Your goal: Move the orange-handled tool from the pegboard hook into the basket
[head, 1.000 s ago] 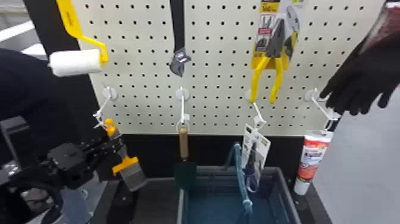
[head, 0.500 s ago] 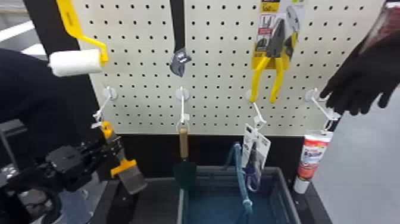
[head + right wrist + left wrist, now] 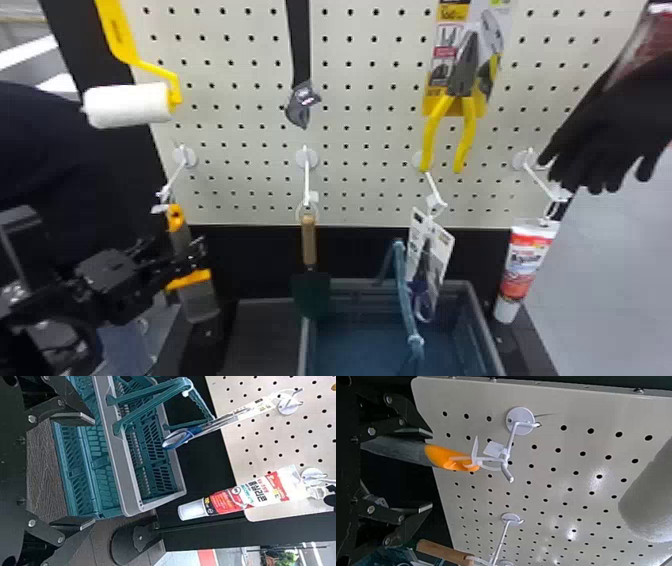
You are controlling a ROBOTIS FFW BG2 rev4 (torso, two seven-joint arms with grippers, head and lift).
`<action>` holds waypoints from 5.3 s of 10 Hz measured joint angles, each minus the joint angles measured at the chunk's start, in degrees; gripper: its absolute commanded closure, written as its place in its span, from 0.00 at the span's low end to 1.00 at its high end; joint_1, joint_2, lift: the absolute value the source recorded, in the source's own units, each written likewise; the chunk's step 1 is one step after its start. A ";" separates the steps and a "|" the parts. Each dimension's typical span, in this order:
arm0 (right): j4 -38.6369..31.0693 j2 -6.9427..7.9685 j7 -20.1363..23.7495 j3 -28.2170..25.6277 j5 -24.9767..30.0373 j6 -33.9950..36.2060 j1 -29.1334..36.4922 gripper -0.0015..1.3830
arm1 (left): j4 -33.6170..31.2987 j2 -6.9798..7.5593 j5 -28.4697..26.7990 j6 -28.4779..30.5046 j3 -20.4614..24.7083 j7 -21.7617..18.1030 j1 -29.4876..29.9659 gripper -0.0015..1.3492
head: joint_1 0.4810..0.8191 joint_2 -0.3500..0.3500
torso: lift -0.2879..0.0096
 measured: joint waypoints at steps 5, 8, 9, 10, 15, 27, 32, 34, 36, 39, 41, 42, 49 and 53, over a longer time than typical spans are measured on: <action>0.04 0.00 0.00 0.00 -0.17 0.33 0.00 0.29 | -0.05 1.13 -1.57 -3.53 -1.47 0.10 -0.04 0.85 | 0.20 0.50 | 0.63; 0.04 0.00 0.00 0.00 -0.22 0.33 -0.01 0.29 | -0.04 1.13 -1.74 -3.41 -1.41 0.12 -0.04 0.85 | 0.20 0.50 | 0.63; 0.04 0.00 0.00 0.00 -0.24 0.33 -0.03 0.29 | -0.01 1.12 -1.75 -3.32 -1.34 0.09 0.07 0.85 | 0.20 0.50 | 0.63; 0.04 0.00 0.00 0.00 -0.25 0.33 -0.09 0.29 | -0.01 1.06 -1.76 -3.27 -1.24 0.11 0.11 0.85 | 0.20 0.50 | 0.63; 0.07 0.00 0.09 0.00 -0.25 0.33 -0.15 0.29 | 0.10 0.13 -2.68 -1.82 0.09 0.17 0.70 0.47 | 0.20 0.50 | 0.63; 0.46 0.00 0.45 0.00 -0.25 0.70 -0.51 0.29 | 7.45 3.94 -6.19 -0.05 -0.34 -7.56 -6.46 0.73 | 0.20 0.50 | 0.63; 0.50 0.00 0.53 0.00 -0.34 0.75 -0.50 0.29 | 7.04 3.10 -7.16 -0.72 -0.03 -7.57 -6.02 0.83 | 0.20 0.50 | 0.63; 0.57 0.00 0.53 0.00 -0.34 0.77 -0.49 0.29 | 7.04 2.97 -7.01 -0.69 0.16 -7.57 -5.87 0.83 | 0.20 0.50 | 0.63; 0.55 0.00 0.53 0.00 -0.35 0.77 -0.49 0.29 | 7.03 2.95 -6.97 -0.52 0.19 -7.48 -5.78 0.83 | 0.20 0.50 | 0.63; 0.46 0.00 0.53 0.00 -0.34 0.77 -0.49 0.29 | 7.02 2.83 -6.70 -0.39 0.36 -7.06 -5.59 0.58 | 0.20 0.50 | 0.63; 0.45 0.00 0.53 0.00 -0.34 0.77 -0.49 0.29 | 6.91 2.44 -6.00 -0.68 0.66 -6.54 -5.14 0.49 | 0.20 0.50 | 0.63; 0.46 0.00 0.53 0.00 -0.34 0.77 -0.49 0.29 | 6.90 2.37 -5.78 -0.71 0.74 -6.44 -5.06 0.48 | 0.20 0.50 | 0.63; 0.60 0.05 0.53 0.00 -0.39 0.77 -0.49 0.29 | 6.81 2.28 -5.47 -2.09 0.56 -5.71 -4.91 0.79 | 0.20 0.50 | 0.63; 0.60 0.02 0.53 0.00 -0.43 0.77 -0.53 0.29 | 6.88 2.40 -5.43 -2.34 0.44 -5.72 -4.87 0.79 | 0.20 0.50 | 0.63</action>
